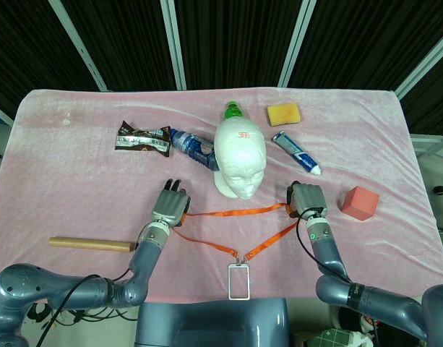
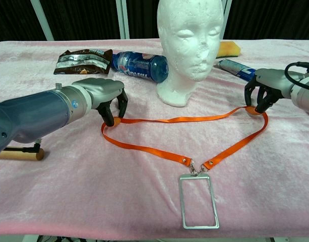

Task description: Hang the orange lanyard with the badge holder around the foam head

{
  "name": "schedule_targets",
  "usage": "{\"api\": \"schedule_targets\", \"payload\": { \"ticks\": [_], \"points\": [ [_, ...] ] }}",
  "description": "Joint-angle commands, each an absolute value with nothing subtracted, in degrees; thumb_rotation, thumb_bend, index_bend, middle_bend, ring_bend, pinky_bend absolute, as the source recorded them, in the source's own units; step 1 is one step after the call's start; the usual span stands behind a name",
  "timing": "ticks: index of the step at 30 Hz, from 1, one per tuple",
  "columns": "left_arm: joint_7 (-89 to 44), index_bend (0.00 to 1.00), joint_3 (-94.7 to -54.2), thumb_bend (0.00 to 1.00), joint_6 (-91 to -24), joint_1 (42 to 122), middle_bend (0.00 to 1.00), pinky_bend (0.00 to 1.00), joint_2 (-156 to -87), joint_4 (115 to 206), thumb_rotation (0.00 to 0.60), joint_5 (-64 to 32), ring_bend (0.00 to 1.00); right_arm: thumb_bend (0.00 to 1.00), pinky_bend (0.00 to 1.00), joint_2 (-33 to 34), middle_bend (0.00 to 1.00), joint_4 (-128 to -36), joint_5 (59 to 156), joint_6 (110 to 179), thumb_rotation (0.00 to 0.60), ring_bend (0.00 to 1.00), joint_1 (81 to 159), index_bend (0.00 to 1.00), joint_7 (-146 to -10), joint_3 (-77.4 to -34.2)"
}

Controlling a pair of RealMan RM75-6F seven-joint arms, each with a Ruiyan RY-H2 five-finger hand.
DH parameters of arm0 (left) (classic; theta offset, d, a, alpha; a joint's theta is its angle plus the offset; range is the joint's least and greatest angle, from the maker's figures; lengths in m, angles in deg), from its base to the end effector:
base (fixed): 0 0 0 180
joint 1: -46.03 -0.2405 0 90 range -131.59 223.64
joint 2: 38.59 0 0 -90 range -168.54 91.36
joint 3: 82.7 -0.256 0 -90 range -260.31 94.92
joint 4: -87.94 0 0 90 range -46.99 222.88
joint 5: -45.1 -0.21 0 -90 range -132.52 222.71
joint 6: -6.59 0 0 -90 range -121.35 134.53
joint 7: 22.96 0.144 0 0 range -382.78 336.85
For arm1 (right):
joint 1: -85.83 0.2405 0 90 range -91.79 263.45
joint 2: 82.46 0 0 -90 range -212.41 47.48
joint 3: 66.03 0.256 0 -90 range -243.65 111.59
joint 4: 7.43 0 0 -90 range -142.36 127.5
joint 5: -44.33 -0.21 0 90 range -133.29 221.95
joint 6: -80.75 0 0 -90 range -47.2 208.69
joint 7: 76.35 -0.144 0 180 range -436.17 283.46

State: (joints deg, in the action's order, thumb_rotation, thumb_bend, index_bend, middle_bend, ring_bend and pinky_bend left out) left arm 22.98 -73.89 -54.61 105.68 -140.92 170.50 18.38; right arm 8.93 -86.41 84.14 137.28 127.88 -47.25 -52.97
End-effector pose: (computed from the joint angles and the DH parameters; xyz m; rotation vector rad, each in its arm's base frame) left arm -0.0893 0.3430 -0.0906 -1.8889 -0.9849 -0.5881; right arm -0.2035 -0.3655 -0.0113 1.5605 -1.1510 0.6791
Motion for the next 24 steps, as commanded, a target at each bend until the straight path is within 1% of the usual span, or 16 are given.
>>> {"api": "schedule_targets", "payload": {
  "ticks": [1,24],
  "points": [
    [22.44,0.59,-73.49,0.47,-54.45,105.31,0.24,0.00,-140.80,170.82,0.600,18.14,0.00,0.49,0.46,8.93,0.32,-86.50,84.04,137.33,0.600,0.41,127.91,0.75,-47.16,-52.98],
    [18.49,0.60,-72.33,0.47,-53.22,103.30,0.25,0.00,-140.05,171.68,0.600,13.88,0.00,0.51,0.46,9.08,0.32,-87.42,83.66,138.22,0.600,0.42,128.12,0.82,-46.88,-52.56]
  ]
}}
